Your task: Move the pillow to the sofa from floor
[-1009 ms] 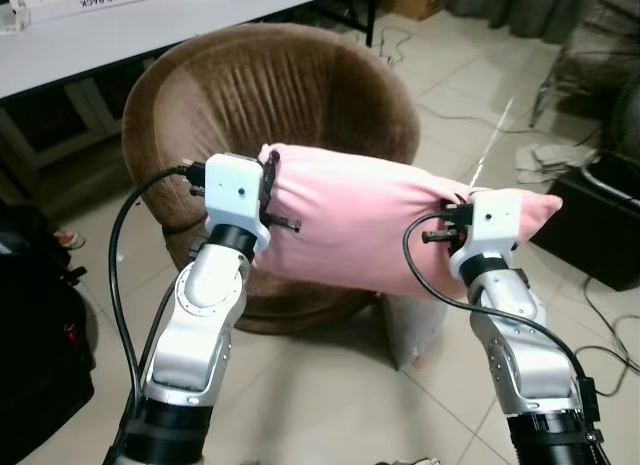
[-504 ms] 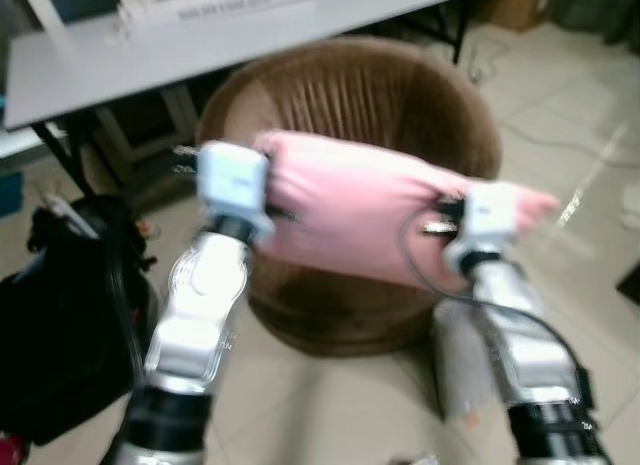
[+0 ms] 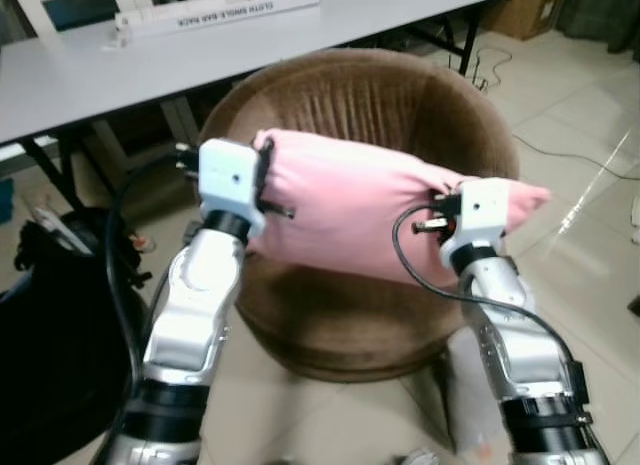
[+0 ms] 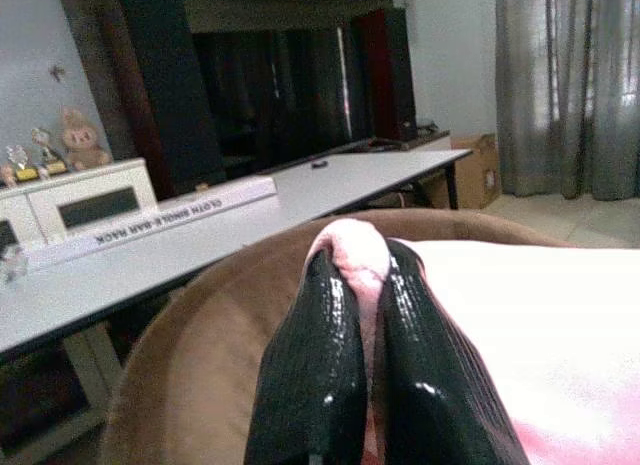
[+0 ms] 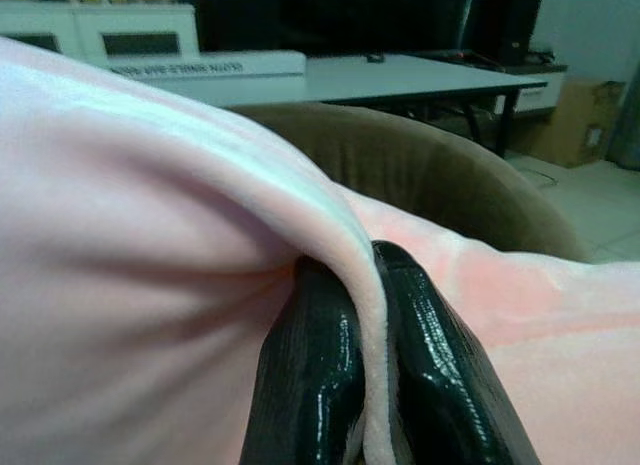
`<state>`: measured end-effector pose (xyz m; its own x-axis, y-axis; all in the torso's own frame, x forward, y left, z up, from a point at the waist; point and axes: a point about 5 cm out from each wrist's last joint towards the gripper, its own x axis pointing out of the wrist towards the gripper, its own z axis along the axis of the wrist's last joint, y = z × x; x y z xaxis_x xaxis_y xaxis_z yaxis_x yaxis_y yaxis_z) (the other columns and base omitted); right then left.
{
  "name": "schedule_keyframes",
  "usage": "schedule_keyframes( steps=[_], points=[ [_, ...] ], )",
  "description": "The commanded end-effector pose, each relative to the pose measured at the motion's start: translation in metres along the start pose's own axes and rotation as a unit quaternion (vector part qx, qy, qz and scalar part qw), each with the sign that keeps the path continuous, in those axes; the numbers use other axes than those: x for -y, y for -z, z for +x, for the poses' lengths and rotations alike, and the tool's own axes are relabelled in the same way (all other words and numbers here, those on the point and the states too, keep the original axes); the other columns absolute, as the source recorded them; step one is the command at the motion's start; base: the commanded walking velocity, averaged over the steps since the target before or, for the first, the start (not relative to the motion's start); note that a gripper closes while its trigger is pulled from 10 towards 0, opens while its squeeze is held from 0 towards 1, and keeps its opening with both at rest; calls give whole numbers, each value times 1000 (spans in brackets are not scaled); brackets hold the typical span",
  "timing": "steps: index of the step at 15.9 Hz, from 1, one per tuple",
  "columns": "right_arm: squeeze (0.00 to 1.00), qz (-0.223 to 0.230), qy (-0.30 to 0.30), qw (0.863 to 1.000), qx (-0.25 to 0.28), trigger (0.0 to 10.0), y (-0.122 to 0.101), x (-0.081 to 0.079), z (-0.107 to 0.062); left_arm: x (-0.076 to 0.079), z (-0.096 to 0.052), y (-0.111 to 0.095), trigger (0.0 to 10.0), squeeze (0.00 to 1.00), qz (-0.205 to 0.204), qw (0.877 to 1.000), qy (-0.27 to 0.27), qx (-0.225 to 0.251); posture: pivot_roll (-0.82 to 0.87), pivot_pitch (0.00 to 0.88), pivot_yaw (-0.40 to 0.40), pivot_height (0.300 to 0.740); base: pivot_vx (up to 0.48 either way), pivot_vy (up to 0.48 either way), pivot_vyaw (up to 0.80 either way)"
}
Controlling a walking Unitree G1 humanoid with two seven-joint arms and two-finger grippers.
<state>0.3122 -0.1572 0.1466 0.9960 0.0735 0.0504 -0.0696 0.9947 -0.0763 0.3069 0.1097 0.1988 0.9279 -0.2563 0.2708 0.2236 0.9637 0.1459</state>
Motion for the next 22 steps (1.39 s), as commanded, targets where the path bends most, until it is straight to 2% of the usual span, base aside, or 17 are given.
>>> schedule_keyframes(
  steps=[1, 8, 10, 16, 17, 19, 21, 22],
  points=[
    [0, 8, -4, 1000, 29, 10000, -13, -6, 5, -14, -1, -3, 10000, 0, 15, 1000, -23, 7, 34, 39, 45, 729, 480, 0, 0],
    [0, 7, 17, 1000, 16, 10000, -9, 2, 7, -13, 0, 3, 10000, 0, 15, 1000, -16, -2, 24, 37, 46, 729, 474, 0, 0],
    [0, 7, 16, 1000, 15, 10000, -7, 2, 5, -12, 0, 3, 10000, 0, 14, 1000, -11, -1, 20, 40, 48, 729, 480, 0, -800],
    [0, -2, 24, 1000, 12, 10000, -7, 3, 4, -11, 1, 6, 10000, 0, 6, 1000, -6, -5, 11, 42, 53, 729, 446, 0, 0],
    [0, -1, 24, 1000, 12, 10000, -7, 3, 4, -8, 1, 9, 10000, 0, -14, 1000, 1, -14, 10, 42, 49, 729, 0, 0, 0],
    [0, -5, 21, 1000, 12, 10000, -7, 3, 5, -2, -2, 14, 10000, 0, -8, 999, 18, -29, 6, 41, 41, 729, 0, 0, 0],
    [0, -14, 21, 1000, 9, 10000, -7, 6, 3, -1, -3, 20, 10000, 0, -7, 999, 14, -40, -6, 44, 38, 729, 0, 0, 0],
    [0, -16, 27, 999, 7, 10000, -6, 9, 2, 2, -3, 21, 10000, 0, -20, 999, 21, -43, -15, 49, 40, 729, 0, 0, 0]
  ],
)
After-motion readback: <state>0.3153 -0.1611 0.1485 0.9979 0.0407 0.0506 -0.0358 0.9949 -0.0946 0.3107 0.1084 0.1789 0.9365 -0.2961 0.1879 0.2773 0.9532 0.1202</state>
